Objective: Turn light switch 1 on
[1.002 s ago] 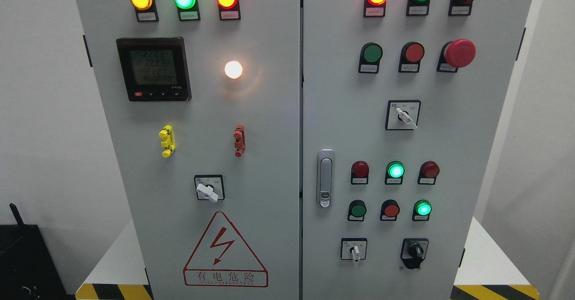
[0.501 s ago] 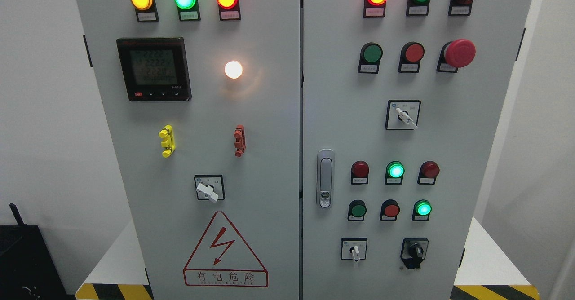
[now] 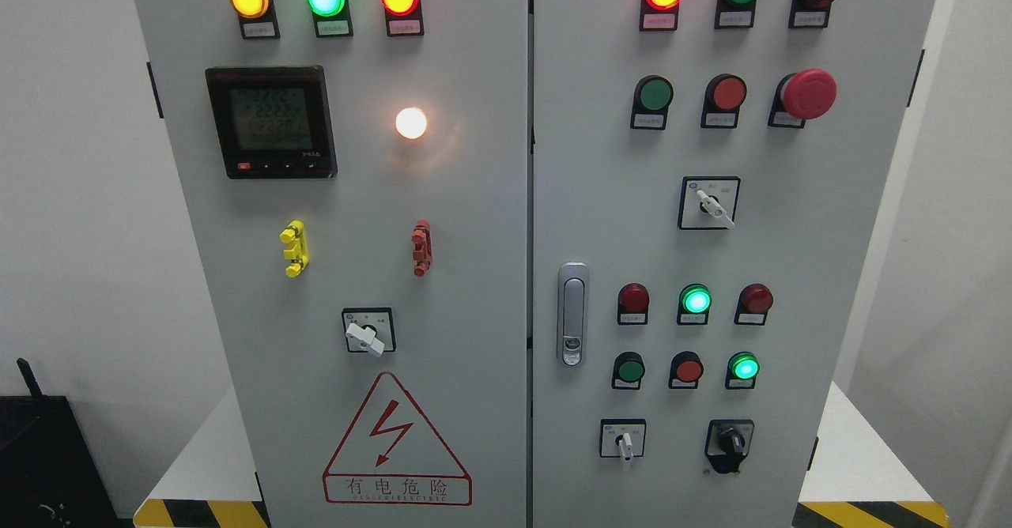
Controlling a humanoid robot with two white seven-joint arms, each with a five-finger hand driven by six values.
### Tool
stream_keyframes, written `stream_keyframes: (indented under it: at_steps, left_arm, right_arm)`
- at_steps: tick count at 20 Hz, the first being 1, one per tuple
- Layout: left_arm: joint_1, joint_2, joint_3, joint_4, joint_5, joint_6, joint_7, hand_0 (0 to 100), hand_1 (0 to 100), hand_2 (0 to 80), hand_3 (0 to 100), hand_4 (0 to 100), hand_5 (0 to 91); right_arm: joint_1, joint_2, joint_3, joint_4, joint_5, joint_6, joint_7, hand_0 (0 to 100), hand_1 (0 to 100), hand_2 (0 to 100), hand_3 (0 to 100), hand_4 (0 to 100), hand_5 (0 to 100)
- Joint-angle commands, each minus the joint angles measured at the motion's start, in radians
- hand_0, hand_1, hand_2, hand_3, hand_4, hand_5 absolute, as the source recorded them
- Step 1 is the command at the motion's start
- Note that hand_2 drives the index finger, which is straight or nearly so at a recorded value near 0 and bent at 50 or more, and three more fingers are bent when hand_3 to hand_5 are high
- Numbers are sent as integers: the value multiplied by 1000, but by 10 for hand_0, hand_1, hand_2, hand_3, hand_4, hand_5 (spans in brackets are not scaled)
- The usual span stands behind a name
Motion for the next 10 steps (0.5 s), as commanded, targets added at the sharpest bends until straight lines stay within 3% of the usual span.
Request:
stream_keyframes:
  at_steps: [1, 10]
  left_arm:
    - [-47, -27, -22, 225, -2, 30, 31, 403, 134, 0, 0, 0, 0]
    - [-67, -27, -32, 238, 0, 33, 46, 384, 102, 0, 0, 0, 0]
  right_arm:
    - [0, 0, 1, 0, 0, 0, 0, 304, 0, 0, 0, 0, 0]
    - [0, 0, 1, 0, 0, 0, 0, 304, 0, 0, 0, 0, 0]
